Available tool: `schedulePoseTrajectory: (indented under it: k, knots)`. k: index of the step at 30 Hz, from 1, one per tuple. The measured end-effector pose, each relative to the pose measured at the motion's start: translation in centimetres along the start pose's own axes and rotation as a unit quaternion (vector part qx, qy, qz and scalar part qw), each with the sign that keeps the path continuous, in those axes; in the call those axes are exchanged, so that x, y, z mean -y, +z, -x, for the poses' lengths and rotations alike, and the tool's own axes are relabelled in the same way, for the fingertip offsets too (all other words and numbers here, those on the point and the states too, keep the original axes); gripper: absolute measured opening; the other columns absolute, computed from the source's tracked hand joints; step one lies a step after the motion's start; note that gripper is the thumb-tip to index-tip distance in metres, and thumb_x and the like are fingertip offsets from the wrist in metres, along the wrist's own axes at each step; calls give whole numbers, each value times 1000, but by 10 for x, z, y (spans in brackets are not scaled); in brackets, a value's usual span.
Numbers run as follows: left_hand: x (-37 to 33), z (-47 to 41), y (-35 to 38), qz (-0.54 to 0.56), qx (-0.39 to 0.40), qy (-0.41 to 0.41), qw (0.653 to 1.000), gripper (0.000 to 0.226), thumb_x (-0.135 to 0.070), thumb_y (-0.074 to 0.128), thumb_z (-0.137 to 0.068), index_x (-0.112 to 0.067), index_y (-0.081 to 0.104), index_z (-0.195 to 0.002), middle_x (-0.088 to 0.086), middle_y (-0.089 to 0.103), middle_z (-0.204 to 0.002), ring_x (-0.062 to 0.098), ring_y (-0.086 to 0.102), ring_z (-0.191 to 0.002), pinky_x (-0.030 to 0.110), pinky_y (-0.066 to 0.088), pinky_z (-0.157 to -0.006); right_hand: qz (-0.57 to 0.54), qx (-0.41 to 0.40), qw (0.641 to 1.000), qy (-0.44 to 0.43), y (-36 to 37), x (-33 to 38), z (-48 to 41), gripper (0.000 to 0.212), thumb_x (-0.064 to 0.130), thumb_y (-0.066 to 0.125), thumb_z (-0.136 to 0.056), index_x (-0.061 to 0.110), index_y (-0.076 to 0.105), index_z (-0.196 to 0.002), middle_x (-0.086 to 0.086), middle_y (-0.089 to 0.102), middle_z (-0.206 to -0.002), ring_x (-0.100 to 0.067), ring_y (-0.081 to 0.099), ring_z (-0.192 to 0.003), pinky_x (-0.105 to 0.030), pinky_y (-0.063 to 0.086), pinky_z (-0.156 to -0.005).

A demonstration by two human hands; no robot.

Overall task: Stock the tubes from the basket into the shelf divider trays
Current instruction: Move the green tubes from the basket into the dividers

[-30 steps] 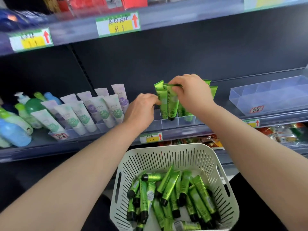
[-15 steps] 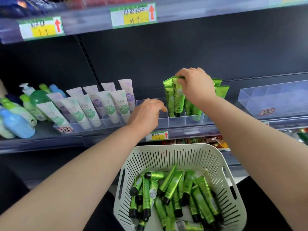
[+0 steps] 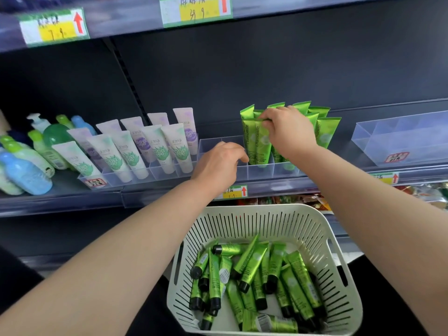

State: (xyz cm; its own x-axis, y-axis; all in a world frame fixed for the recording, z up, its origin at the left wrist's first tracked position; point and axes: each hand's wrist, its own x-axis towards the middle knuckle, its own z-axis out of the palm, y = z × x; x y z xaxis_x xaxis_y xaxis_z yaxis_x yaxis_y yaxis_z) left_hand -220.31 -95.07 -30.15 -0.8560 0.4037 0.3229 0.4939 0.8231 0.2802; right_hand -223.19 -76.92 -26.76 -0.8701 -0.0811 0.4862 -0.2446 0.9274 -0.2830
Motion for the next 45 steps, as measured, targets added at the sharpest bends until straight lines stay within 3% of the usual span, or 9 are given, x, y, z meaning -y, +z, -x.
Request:
schedulePoseTrajectory:
  k: [6,12,17,21,25,30,36,41,45]
  knots:
    - [-1,0,2,-5,1,9,1000,36,7,54,-89,-20,72,-106,-5,63,-122,17,51,-113,43,49,-87,33,46,998,-1,8,-3,1,33,10,44,-96,21,61,-121,-7,63,-113,-30,48,-116,-38,44,-73]
    - [2,6,5,-13,-6,12,1000,34,5,54,-90,-18,72,-108,-3,63,-125,18,51,-114,40,50,-86,39,-52,996,-64,6,4,10,29,8,51,-92,15,63,-117,-10,62,-111,-36,50,-104,-44,43,-77]
    - [4,25,17,-2,7,6,1000,33,3,52,-92,-17,72,-109,-1,62,-127,20,51,-117,40,48,-89,27,-100,986,-134,21,5,59,36,-4,59,-78,14,67,-108,-6,63,-101,-34,54,-90,-39,41,-64]
    - [9,56,45,8,34,-9,999,35,6,52,-88,-16,71,-105,-2,65,-120,21,53,-111,38,48,-85,31,-25,990,-134,54,-4,118,33,-2,64,-76,17,68,-103,-4,63,-97,-33,54,-86,-38,41,-65]
    - [17,95,83,32,84,-72,993,41,8,52,-87,-21,71,-109,-6,63,-124,17,52,-118,38,46,-96,39,87,991,-94,83,-17,168,39,-2,70,-68,20,70,-100,-2,64,-97,-32,57,-90,-38,45,-69]
    - [21,145,119,35,144,-124,981,33,-1,53,-94,-21,67,-116,-6,61,-127,13,50,-120,31,41,-101,58,234,970,-38,104,-29,207,48,0,52,-81,26,59,-120,3,56,-120,-24,46,-112,-37,39,-89]
    - [28,180,148,51,190,-172,965,30,-5,55,-94,-24,67,-114,-4,61,-128,13,54,-119,35,42,-105,81,408,909,19,128,-44,244,58,-5,48,-81,28,53,-128,-1,49,-133,-21,43,-124,-45,35,-106]
    - [26,180,157,51,201,-180,962,36,0,53,-93,-22,65,-120,-3,59,-132,16,48,-126,32,39,-103,97,524,846,-16,147,-42,253,69,-4,44,-85,28,35,-145,-10,32,-147,-31,36,-131,-43,44,-99]
    - [26,180,162,58,219,-176,958,37,1,52,-93,-22,64,-120,-5,57,-134,14,46,-126,30,38,-100,91,552,829,-1,158,-40,258,49,-1,45,-87,16,51,-133,-10,36,-141,-34,47,-118,-43,46,-96]
